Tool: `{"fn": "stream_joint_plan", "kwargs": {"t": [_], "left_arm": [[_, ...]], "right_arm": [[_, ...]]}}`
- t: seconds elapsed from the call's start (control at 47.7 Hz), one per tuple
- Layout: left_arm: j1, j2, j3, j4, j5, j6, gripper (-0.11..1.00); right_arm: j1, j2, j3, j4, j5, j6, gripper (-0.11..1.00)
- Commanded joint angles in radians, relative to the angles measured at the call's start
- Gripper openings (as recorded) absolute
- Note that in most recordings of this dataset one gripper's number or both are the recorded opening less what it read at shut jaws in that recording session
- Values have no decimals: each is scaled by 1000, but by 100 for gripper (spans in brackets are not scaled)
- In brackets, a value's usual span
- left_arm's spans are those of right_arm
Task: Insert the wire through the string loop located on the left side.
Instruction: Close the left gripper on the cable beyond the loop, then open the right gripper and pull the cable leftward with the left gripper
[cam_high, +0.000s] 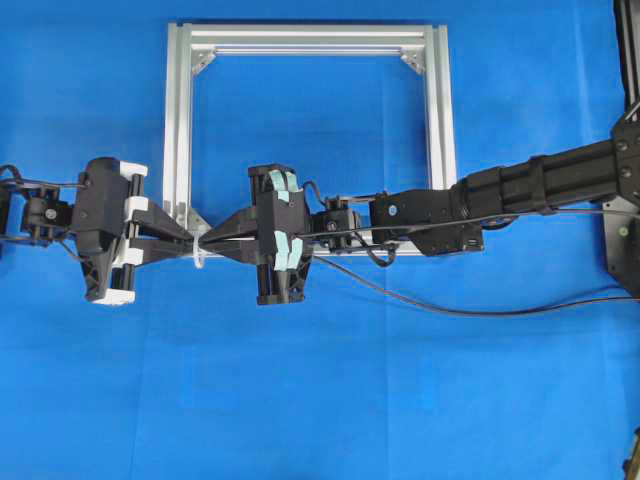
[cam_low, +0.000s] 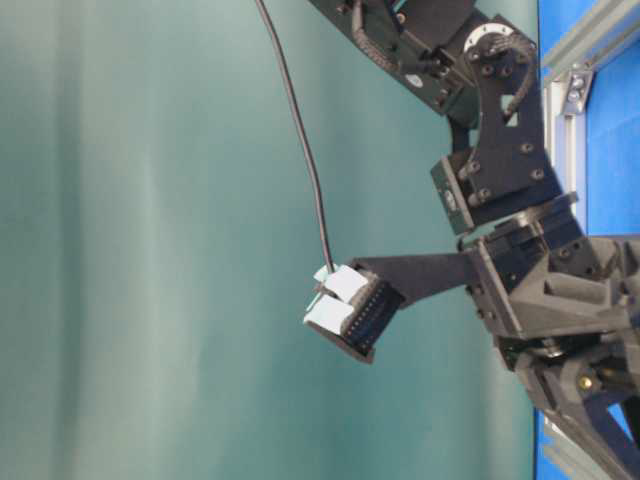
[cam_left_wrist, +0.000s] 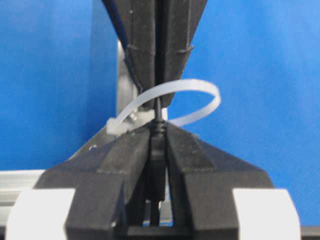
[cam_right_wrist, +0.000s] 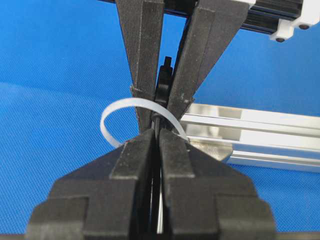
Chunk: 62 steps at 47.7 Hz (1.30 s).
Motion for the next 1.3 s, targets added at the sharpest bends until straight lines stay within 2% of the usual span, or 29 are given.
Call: {"fn": "stream_joint_plan", "kwargs": {"t": [0.0,0.168,0.272,0.314,0.377,0.524,0.608,0.755,0.922,1.048,1.279], "left_arm": [[15,-6,-20,-2,15,-3,5],[15,-6,-17,-2,25,-6,5],[15,-6,-18,-2,25,-6,5],[15,-6,-17,-2,25,-6,5],[15,-8,-15,-2,25,-6,5],[15,-8,-14,-2,25,-6,5],[15,-11,-11,-2,25,-6,5],[14,-37,8,-2,43,-11,5],[-9,-129,66,-2,110,-18,5],[-28,-236,114,-3,172,-20,5],[-28,-491,166,-3,383,-20,5]], "right_arm": [[8,-20,-15,-5,2,0,0],[8,-20,-15,-5,12,0,0],[8,-20,-15,-5,15,0,9],[8,-20,-14,-3,18,5,17],[8,-20,-14,0,26,6,35],[8,-20,-14,5,38,6,81],[8,-21,-12,12,35,6,96],[8,-23,-12,17,35,6,96],[8,-28,-11,17,38,6,97],[8,-31,-12,17,37,6,97],[8,-32,-11,17,37,6,97]]}}
